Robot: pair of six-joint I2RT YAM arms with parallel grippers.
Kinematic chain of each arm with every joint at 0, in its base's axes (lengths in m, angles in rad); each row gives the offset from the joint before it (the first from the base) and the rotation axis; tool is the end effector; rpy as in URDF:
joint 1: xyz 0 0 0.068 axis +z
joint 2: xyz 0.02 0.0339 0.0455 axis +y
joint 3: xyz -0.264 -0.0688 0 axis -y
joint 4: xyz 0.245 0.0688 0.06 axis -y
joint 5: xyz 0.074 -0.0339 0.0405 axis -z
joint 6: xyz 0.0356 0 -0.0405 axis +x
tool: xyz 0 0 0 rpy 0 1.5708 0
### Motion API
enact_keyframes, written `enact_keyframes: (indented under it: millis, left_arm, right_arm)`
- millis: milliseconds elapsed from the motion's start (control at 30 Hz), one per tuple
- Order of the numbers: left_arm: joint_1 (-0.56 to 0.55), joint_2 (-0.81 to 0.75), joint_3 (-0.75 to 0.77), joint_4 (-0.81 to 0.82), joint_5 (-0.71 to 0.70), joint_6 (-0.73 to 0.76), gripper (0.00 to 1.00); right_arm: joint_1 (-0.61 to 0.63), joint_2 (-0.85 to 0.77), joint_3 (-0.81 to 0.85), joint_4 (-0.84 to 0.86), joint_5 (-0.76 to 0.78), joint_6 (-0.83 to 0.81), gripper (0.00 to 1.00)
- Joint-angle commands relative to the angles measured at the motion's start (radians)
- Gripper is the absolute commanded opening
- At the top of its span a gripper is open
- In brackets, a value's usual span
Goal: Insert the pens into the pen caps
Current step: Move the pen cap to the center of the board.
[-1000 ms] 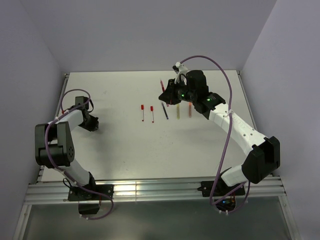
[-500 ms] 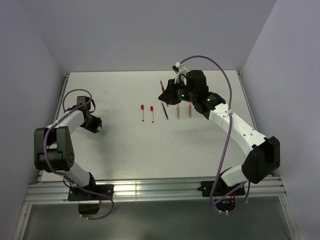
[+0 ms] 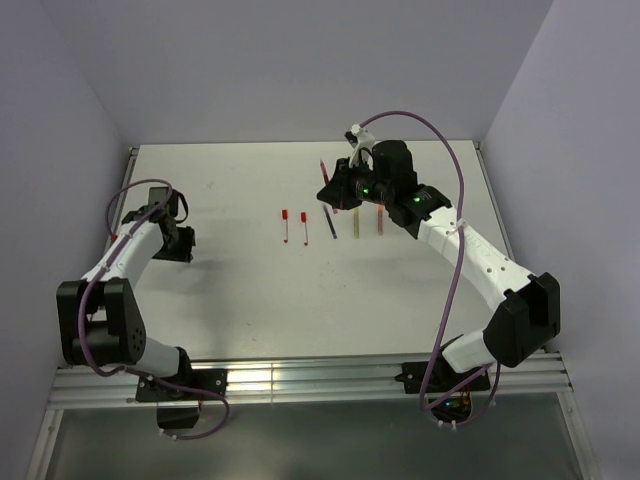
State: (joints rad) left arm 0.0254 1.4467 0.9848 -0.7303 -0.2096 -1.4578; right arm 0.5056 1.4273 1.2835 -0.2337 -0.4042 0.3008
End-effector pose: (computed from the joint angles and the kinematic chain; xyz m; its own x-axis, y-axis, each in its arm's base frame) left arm 0.2733 0.0144 0.2189 -0.0037 -0.9723 -0.2338 -0.9344 0.0866 -0.3455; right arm 0.2841 0.1733 0.3597 -0.5347 0.0154 -0.8449 -0.6353 0.6520 0.4139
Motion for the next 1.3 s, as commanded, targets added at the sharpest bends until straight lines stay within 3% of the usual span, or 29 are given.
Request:
enact_keyframes:
  millis: [0, 467, 1267]
  left_arm:
    - [-0.001, 0.035, 0.049, -0.09, -0.039, -0.169, 0.41]
    - [0.021, 0.135, 0.087, -0.124, -0.091, -0.256, 0.53]
    - [0.105, 0.211, 0.012, -0.029, -0.045, -0.21, 0.51]
  right_arm:
    - [-0.006, -0.047, 0.002, 0.022, -0.004, -0.011, 0.0]
    - [-0.006, -0.067, -0.007, 0.033, -0.028, -0.006, 0.0]
    - [-0.006, -0.057, -0.006, 0.028, -0.025, -0.011, 0.0]
